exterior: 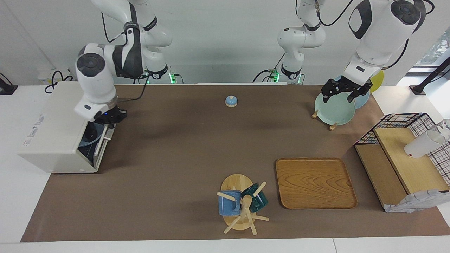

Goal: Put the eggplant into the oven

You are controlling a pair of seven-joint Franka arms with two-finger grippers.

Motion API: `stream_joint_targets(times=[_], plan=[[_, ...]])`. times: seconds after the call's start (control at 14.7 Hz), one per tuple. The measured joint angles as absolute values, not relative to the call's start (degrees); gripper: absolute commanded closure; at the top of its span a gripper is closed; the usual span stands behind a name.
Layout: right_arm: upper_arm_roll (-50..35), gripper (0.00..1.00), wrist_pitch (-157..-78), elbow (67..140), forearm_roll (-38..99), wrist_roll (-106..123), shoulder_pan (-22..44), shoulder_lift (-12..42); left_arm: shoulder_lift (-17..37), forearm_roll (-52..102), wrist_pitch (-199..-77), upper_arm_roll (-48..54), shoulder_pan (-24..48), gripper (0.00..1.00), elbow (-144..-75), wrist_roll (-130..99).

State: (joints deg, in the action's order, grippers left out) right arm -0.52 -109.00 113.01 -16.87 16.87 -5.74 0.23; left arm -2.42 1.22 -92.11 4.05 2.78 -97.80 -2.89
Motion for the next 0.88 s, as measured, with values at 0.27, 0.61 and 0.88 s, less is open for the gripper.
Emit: stream_joint_targets(times=[0.27, 0.61, 0.88], plan=[[-0.2, 0.67, -108.9, 111.9, -14.1, 20.9, -8.7, 0.1, -2.4, 1.2, -92.1, 4.1, 2.8, 0.00, -97.8, -2.9], [-0.4, 0.00, -96.7, 99.2, -7.9, 19.4, -8.3, 1.0, -2.4, 1.2, -92.1, 4.1, 2.8, 0.00, -97.8, -2.9], [-2.5, 0.00, -90.2, 92.1, -4.0, 14.9, -7.2, 0.8, -2.4, 1.2, -92.1, 4.1, 2.8, 0.00, -97.8, -2.9]])
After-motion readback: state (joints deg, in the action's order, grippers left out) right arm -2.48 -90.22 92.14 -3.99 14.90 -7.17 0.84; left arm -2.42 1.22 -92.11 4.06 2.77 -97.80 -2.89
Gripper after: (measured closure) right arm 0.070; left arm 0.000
